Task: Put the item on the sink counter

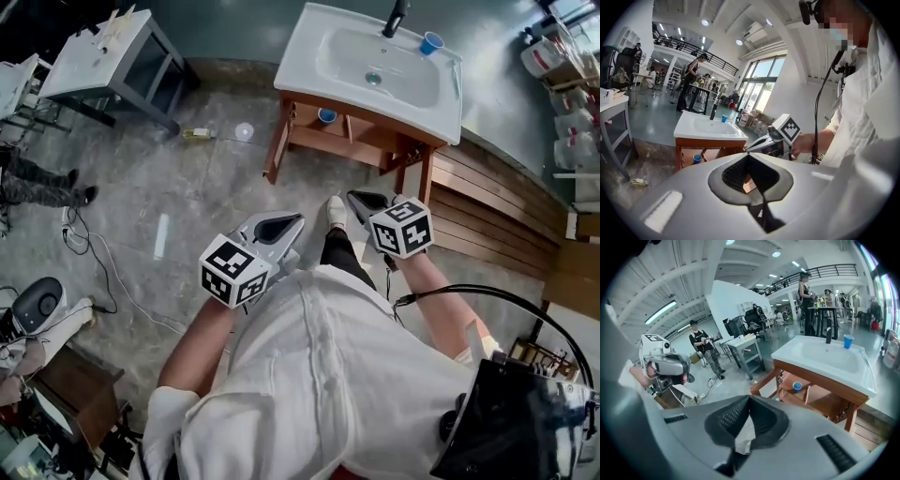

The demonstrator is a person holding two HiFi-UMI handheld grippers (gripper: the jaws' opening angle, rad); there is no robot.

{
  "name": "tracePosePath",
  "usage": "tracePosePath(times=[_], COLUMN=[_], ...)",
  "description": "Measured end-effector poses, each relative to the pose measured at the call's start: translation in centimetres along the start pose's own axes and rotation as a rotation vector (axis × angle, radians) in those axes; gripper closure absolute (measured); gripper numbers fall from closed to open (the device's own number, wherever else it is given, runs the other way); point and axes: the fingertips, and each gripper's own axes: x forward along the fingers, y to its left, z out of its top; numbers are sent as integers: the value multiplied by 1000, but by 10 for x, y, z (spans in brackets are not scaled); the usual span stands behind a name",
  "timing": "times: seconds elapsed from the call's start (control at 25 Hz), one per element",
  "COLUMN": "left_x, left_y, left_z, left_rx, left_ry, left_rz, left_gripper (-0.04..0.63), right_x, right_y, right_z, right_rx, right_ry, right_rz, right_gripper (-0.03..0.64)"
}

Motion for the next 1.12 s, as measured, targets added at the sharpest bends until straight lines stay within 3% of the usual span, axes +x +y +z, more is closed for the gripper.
tracePosePath(times=[0.36,1.12], left_x=[-3,-33], left_y=[-25,-42], left_z=[9,-9], left_rx=[51,25], left_ry=[-6,-41], left_rz=[-20,26], left_gripper=[589,590], right_x=[-36,-51], right_y=[34,89], right_z=[7,6], right_rx=[-36,-163], right_ry=[-74,-125], right_rz=[19,83], right_gripper=[612,612])
